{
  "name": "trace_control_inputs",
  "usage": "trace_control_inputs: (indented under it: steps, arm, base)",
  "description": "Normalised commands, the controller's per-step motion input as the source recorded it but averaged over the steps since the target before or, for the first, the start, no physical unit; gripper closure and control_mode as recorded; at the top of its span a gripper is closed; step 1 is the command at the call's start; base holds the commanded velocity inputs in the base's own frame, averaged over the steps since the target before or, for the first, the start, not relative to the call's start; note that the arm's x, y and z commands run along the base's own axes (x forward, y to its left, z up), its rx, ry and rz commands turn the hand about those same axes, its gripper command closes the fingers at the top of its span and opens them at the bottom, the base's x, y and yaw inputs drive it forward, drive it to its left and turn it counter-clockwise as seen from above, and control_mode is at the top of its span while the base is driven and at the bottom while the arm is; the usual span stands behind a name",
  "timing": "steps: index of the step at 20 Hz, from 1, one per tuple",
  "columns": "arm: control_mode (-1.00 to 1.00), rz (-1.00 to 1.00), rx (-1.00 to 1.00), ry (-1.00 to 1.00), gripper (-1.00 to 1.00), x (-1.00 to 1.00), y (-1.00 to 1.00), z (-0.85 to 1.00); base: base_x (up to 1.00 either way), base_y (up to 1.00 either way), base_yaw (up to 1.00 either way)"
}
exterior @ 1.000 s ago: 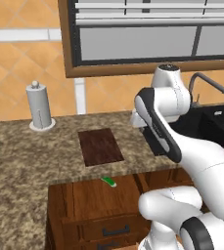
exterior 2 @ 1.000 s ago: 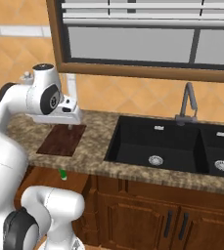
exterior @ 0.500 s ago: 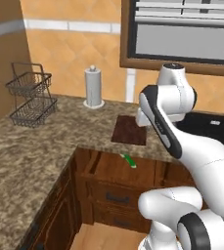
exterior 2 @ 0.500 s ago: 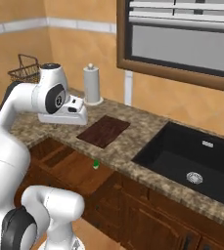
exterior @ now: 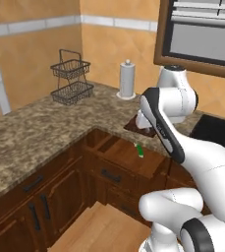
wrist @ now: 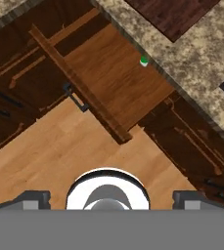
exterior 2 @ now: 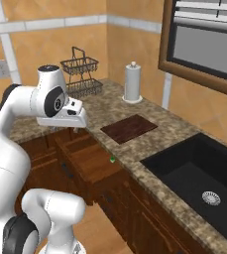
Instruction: Pick up the knife from the drawer and place it on the cutting board. Then place the meat from the plate to the cutting board.
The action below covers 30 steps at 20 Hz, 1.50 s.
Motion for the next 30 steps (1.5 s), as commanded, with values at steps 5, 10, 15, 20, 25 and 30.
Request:
trace_control_inputs:
  steps: [5,10,15,20,25,30]
  arm:
    - [1.0,0.0,0.0,0.0,-1.0,0.0,0.0,0.0]
    - [1.0,0.0,0.0,0.0,-1.0,0.0,0.0,0.0]
    - [-1.0,0.0,0.01,0.01,-1.0,-0.01,0.0,-0.03]
    - [-1.0,-0.03,0.01,0.4,-1.0,0.53,0.26,-0.85]
    - [-1.0,-0.07,0.0,0.5,-1.0,0.96,0.85,-1.0]
    - [-1.0,-0.09,0.0,0.1,-1.0,0.89,0.58,-1.0]
  base:
    - [-0.02,-0.73,0.35]
    - [-0.04,-0.74,0.16]
    - [0.08,-0.38,0.08]
    - [0.0,0.0,0.0]
    - [0.0,0.0,0.0]
    - [0.0,0.0,0.0]
